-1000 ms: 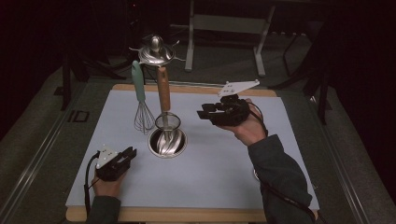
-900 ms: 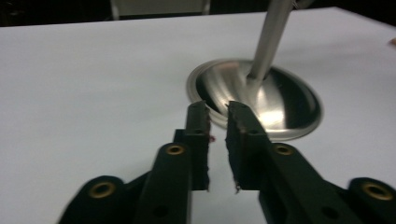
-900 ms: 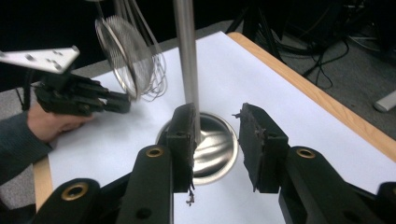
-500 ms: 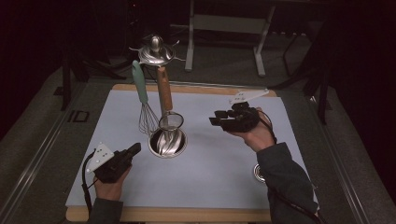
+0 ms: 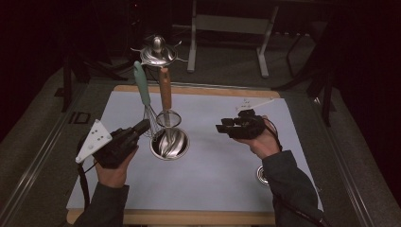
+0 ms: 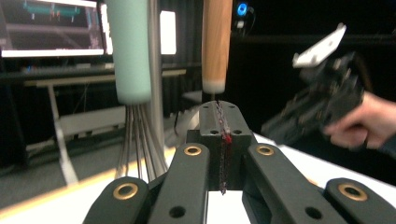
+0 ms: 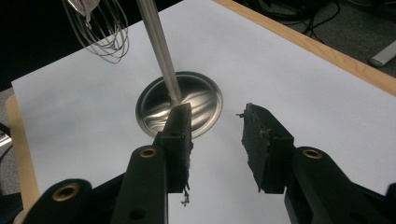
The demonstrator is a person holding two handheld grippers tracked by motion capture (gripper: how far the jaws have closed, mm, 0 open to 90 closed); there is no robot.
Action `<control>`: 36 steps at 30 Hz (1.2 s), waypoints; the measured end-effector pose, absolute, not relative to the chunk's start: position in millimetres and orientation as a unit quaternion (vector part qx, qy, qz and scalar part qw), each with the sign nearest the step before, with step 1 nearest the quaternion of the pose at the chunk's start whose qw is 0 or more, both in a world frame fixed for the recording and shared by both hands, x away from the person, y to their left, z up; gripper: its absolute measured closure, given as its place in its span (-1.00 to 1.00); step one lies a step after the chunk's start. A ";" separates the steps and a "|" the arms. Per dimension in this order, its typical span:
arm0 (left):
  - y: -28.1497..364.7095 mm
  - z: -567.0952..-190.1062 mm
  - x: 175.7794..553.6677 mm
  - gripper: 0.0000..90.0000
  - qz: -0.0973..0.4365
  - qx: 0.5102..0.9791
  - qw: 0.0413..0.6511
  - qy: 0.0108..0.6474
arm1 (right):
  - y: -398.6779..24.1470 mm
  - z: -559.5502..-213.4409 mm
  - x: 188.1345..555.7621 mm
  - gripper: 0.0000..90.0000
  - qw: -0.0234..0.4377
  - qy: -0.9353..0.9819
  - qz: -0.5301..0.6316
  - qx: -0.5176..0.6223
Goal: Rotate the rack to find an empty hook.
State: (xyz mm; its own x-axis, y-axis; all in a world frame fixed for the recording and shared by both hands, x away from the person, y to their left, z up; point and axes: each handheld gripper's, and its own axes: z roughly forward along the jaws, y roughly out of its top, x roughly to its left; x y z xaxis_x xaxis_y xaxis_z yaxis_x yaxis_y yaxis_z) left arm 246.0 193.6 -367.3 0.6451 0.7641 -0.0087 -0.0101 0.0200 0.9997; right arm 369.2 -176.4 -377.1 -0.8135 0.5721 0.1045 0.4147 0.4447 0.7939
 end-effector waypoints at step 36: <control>132.2 -267.8 287.2 0.98 0.350 0.634 0.643 0.251 | -177.4 -396.6 370.0 0.38 0.066 0.845 0.436 0.301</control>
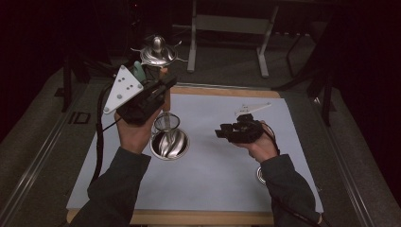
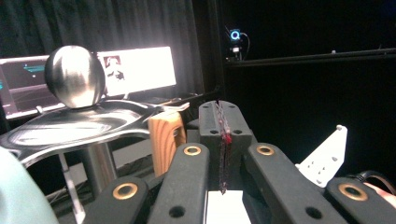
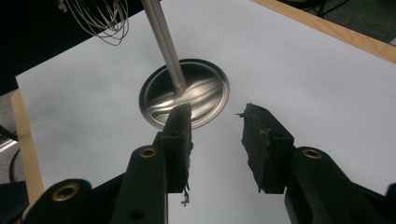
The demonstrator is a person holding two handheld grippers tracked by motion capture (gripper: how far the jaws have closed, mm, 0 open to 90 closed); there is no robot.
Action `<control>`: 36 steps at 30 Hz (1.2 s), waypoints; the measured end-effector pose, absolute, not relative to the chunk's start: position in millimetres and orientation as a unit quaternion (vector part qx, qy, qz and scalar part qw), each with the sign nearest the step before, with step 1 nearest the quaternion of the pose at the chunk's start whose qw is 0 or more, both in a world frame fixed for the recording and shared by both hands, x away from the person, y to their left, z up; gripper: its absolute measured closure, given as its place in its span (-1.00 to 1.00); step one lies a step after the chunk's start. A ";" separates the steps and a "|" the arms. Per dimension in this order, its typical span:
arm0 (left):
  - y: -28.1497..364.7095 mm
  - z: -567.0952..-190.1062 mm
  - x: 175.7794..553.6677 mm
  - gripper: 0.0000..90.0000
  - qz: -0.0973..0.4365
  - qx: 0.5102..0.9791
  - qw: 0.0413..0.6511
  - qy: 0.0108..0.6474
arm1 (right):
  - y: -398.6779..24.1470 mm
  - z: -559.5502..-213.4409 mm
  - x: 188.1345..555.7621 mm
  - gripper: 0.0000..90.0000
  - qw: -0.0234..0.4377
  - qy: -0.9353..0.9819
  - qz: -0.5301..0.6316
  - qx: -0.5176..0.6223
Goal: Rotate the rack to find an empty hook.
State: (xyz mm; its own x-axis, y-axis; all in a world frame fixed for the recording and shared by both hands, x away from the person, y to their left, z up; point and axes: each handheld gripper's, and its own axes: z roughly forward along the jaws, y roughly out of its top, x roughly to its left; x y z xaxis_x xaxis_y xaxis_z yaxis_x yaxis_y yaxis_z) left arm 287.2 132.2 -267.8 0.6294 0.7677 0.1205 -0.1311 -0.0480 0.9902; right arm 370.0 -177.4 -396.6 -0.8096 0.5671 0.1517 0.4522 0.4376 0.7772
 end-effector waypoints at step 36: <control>127.5 -283.8 289.0 0.99 0.394 0.583 0.656 0.274 | -186.3 -406.7 370.0 0.38 0.061 0.841 0.437 0.314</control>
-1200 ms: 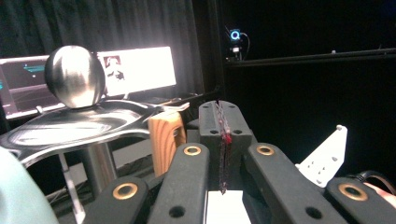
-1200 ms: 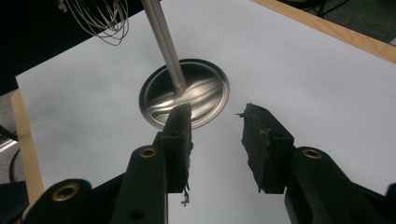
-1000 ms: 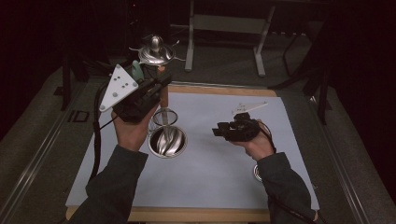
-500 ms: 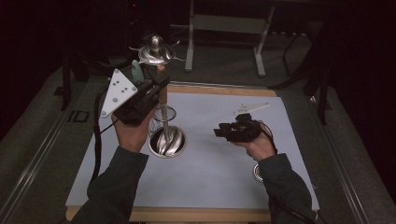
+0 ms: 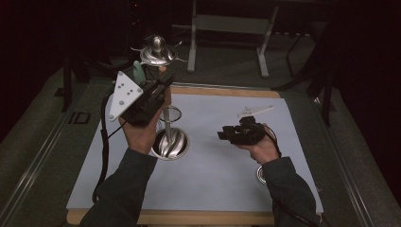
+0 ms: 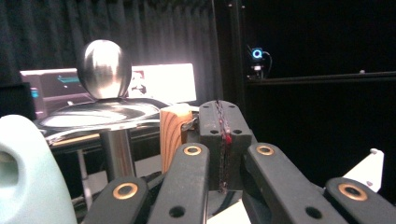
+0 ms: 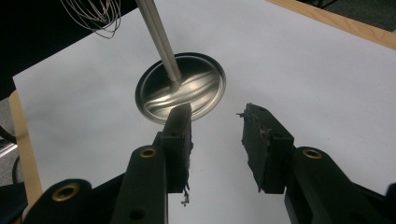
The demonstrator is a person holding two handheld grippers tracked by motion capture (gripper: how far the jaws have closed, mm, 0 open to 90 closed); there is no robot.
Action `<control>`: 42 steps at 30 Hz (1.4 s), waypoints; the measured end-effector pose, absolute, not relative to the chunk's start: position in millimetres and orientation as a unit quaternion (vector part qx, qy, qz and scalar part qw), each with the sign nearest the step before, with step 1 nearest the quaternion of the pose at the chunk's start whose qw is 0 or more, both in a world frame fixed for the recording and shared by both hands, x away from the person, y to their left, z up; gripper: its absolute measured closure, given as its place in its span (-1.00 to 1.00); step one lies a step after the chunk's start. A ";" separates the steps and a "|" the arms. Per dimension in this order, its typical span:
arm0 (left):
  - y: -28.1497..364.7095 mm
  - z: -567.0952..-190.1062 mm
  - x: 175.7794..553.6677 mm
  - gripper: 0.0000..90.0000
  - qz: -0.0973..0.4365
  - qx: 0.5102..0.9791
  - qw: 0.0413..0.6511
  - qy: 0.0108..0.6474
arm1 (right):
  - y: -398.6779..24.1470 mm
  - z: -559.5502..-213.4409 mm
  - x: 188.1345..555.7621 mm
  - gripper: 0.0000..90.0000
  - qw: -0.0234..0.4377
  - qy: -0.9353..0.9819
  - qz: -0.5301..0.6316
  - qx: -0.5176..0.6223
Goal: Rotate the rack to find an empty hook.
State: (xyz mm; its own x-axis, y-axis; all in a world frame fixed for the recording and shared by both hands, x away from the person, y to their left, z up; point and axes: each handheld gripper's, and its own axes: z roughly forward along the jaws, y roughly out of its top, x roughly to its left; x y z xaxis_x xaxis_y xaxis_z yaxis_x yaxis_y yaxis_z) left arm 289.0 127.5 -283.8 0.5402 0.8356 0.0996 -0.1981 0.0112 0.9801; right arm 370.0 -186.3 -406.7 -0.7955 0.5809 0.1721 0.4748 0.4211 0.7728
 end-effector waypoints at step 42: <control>176.7 -286.4 291.2 0.97 0.402 0.548 0.663 0.314 | -205.4 -411.2 370.0 0.38 0.059 0.835 0.434 0.334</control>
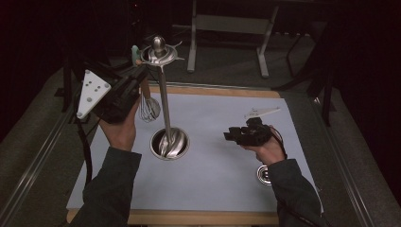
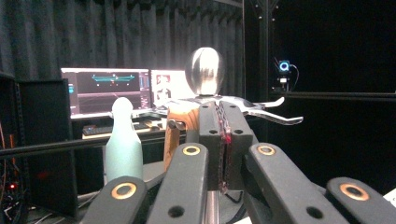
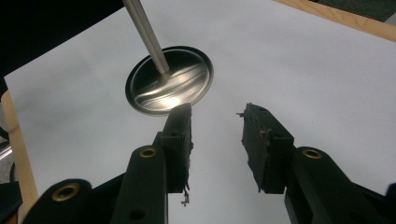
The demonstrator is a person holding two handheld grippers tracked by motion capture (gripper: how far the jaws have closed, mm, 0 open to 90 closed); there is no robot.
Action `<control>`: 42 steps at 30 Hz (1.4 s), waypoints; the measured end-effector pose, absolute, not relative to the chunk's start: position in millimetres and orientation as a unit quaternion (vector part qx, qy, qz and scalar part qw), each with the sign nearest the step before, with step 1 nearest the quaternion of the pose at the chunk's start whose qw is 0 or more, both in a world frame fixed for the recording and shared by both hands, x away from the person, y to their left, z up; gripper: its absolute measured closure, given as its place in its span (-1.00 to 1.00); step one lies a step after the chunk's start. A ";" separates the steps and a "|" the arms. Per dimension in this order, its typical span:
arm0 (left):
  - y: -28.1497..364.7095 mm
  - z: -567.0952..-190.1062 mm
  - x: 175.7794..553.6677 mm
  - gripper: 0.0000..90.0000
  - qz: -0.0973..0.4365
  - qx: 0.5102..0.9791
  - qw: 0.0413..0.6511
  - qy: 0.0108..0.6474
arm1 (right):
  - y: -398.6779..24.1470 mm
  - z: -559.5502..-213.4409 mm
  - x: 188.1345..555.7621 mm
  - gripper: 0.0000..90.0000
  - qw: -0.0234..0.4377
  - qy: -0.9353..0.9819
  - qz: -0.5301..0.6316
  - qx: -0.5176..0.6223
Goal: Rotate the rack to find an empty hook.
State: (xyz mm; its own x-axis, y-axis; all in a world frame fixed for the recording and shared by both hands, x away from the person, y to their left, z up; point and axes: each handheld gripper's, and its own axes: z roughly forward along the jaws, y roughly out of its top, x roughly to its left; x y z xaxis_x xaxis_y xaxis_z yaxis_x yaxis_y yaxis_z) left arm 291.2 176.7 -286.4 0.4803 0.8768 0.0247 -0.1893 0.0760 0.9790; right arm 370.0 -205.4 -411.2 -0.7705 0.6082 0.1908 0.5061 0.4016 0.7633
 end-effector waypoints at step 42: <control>151.4 -282.0 290.8 0.98 0.390 0.576 0.659 0.284 | -213.6 -419.3 370.8 0.38 0.057 0.831 0.433 0.343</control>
State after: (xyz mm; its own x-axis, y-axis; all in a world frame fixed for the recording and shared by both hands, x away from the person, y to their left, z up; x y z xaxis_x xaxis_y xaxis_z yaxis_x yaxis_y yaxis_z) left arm 290.8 151.4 -282.0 0.5342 0.8419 0.0757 -0.1877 0.0308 0.9818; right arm 370.8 -213.6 -419.3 -0.7585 0.6193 0.2028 0.5209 0.3891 0.7597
